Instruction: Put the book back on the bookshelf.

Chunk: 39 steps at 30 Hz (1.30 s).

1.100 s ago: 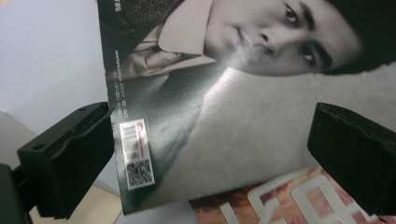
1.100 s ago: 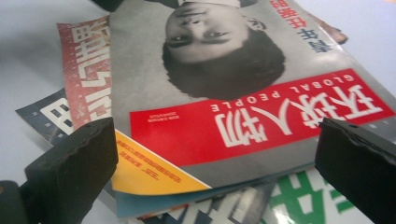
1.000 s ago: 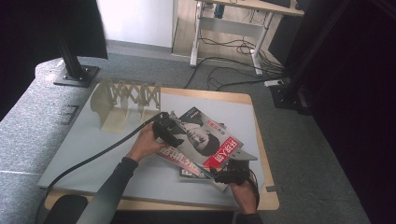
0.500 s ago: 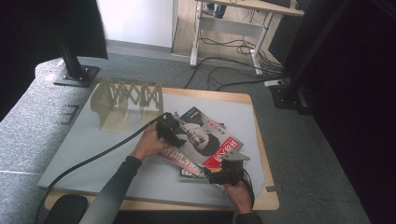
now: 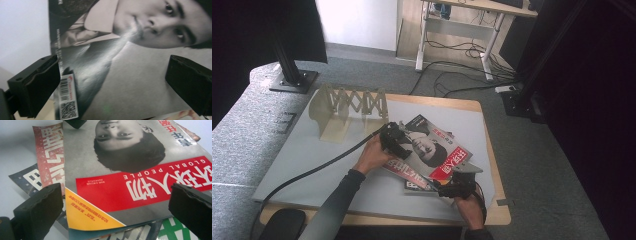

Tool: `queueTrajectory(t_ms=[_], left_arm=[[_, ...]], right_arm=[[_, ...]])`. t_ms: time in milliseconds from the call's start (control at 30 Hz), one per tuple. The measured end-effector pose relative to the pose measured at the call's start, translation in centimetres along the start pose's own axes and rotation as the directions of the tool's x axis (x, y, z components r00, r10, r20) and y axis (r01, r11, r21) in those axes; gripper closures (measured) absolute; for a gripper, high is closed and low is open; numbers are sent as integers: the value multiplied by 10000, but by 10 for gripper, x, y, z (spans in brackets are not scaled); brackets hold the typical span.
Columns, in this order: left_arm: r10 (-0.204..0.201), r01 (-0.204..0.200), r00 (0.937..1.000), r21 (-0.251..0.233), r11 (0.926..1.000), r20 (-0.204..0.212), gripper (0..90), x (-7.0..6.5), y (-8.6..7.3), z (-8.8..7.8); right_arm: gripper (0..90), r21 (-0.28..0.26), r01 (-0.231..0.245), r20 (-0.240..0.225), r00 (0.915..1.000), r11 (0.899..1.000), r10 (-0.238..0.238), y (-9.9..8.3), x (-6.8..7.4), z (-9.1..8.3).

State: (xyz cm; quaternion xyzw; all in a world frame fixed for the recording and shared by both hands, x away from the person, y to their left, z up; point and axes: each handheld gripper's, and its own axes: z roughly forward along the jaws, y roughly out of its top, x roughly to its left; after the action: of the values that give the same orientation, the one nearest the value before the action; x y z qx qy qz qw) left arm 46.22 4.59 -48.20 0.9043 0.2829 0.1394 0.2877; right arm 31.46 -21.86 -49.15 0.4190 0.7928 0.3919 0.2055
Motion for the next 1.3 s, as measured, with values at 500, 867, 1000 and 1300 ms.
queueTrajectory(t_ms=[500,867,1000,1300], left_arm=[[-705,707,9969,55,9975,-346,0,22,-20,-14],[-338,349,9991,-478,9982,247,25,10,-21,-27],[-257,273,9993,-589,9979,274,16,7,-15,-23],[-959,958,9954,-897,9914,32,0,13,-2,-8]], right_arm=[[0,-21,-22,0,10000,10000,22,-3,-3,-2],[0,24,8,4,10000,10000,-8,-3,-3,-2],[0,4,-26,-27,10000,10000,26,-3,-5,-2],[0,37,-11,-87,10000,10000,11,-5,-7,-3]])
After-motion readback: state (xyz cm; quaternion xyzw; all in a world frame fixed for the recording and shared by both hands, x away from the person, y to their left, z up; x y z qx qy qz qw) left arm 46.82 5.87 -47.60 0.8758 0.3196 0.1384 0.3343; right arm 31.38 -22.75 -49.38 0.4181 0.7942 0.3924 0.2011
